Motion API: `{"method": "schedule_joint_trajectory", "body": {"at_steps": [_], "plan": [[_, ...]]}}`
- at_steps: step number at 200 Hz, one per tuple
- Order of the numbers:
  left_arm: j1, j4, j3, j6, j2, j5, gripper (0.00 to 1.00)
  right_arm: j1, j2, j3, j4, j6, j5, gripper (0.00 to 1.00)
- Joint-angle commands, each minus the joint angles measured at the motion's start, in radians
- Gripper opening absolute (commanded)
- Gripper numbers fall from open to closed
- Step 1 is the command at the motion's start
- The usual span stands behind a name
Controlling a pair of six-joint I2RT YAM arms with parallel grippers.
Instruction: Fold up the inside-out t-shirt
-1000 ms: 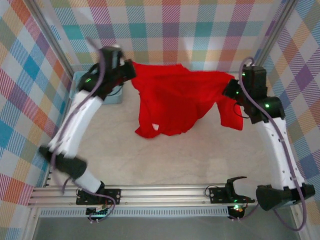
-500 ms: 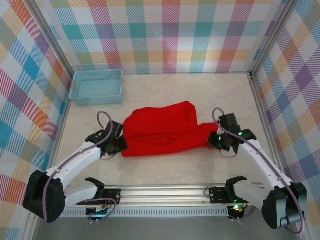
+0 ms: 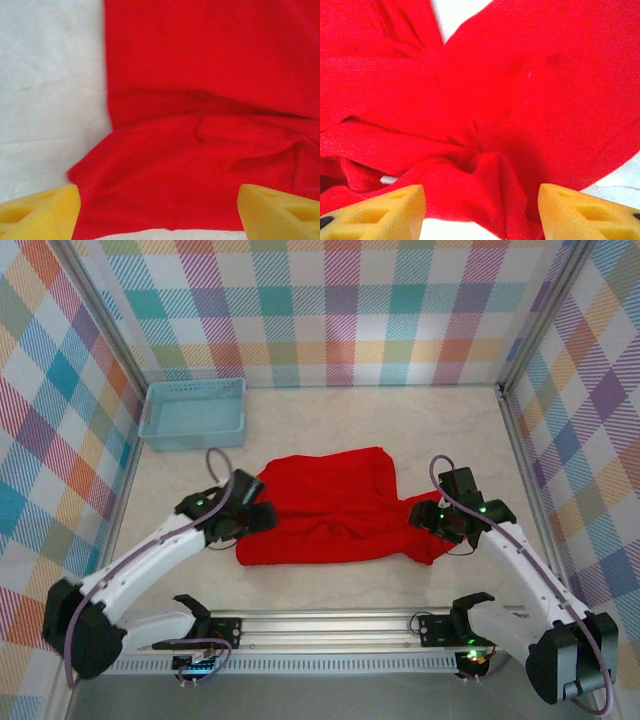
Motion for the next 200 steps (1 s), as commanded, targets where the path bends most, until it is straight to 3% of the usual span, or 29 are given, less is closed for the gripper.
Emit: {"method": "schedule_joint_trajectory", "body": {"at_steps": [1,61,104,130,170,200], "plan": [[-0.077,-0.065,0.102,0.007,0.145,-0.144,0.84,0.001,-0.001,0.015,-0.045,0.015,0.069,0.62],[-0.112,0.04,0.147,0.065,0.412,-0.102,0.74,-0.004,0.041,-0.008,-0.049,0.056,0.158,0.63],[-0.112,0.116,0.129,0.084,0.503,-0.087,0.58,-0.045,0.088,-0.042,-0.016,0.077,0.138,0.64],[-0.107,0.155,0.097,0.086,0.516,-0.087,0.46,-0.081,0.116,-0.061,0.018,0.085,0.079,0.63],[-0.104,0.182,0.055,0.078,0.481,-0.107,0.18,-0.074,0.111,-0.083,0.033,0.105,-0.033,0.62],[-0.104,0.201,-0.027,0.051,0.326,-0.174,0.04,-0.042,0.1,-0.113,-0.005,0.153,0.032,0.62]]}}
